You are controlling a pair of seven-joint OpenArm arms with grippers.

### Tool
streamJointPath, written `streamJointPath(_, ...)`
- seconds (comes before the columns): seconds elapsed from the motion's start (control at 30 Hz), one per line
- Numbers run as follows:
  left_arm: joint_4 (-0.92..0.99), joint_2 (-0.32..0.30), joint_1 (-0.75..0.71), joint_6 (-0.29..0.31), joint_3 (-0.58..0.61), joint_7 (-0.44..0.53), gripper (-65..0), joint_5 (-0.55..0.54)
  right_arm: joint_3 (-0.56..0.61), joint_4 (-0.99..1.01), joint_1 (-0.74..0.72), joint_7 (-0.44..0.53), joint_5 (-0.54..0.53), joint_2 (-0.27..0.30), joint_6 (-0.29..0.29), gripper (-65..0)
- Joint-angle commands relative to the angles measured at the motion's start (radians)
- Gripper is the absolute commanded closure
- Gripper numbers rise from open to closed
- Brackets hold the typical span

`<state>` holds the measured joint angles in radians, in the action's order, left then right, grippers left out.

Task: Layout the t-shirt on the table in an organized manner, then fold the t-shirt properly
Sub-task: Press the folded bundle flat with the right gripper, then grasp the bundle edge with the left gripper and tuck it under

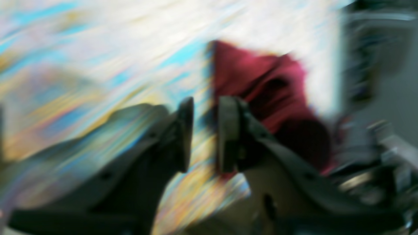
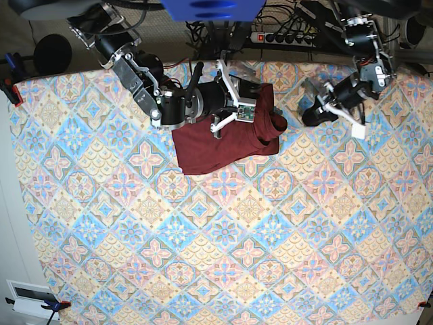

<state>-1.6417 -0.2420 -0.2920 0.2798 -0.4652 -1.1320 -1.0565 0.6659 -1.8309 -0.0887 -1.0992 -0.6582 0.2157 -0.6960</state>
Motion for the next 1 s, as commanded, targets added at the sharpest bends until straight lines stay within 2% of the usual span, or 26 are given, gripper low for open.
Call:
streamJointPath(0.0, -0.018, -0.032, 0.01, 0.008, 0.015, 0.013, -19.3, -0.037, -0.004, -0.017, -0.015, 0.024, -0.021, -0.006, -0.002, -9.4)
streamJointPath(0.1, -0.033, -0.11, 0.0, 0.012, 0.073, 0.013, -24.9, -0.035, -0.004, -0.017, -0.015, 0.024, -0.021, -0.005, -0.002, -9.4)
streamJointPath(0.2, -0.117, -0.184, 0.01, 0.012, 0.174, 0.02, -26.2, -0.028, -0.004, -0.017, -0.015, 0.024, -0.021, -0.005, -0.002, -9.4)
streamJointPath(0.33, -0.151, -0.222, 0.089, 0.012, 0.282, 0.019, -26.2, 0.04, -0.004, -0.016, -0.016, 0.024, -0.021, -0.005, -0.002, -9.4)
streamJointPath(0.47, -0.151, -0.227, 0.127, 0.012, 0.38, 0.019, -26.2, 0.157, -0.011, -0.016, -0.016, 0.026, -0.021, -0.005, -0.002, -9.4)
streamJointPath(0.63, -0.11, -0.224, 0.173, 0.012, 0.471, 0.02, -26.2, 0.206, -0.013, -0.016, -0.016, 0.026, -0.021, -0.005, -0.002, -9.4)
streamJointPath(0.73, -0.078, -0.196, 0.199, 0.012, 0.503, 0.04, -26.2, 0.221, -0.013, -0.016, -0.016, 0.026, -0.021, -0.005, -0.002, -9.4)
streamJointPath(0.97, -0.068, -0.19, 0.215, 0.012, 0.619, 0.05, -26.0, 0.339, -0.015, -0.014, -0.035, 0.027, -0.021, -0.005, -0.002, -9.4)
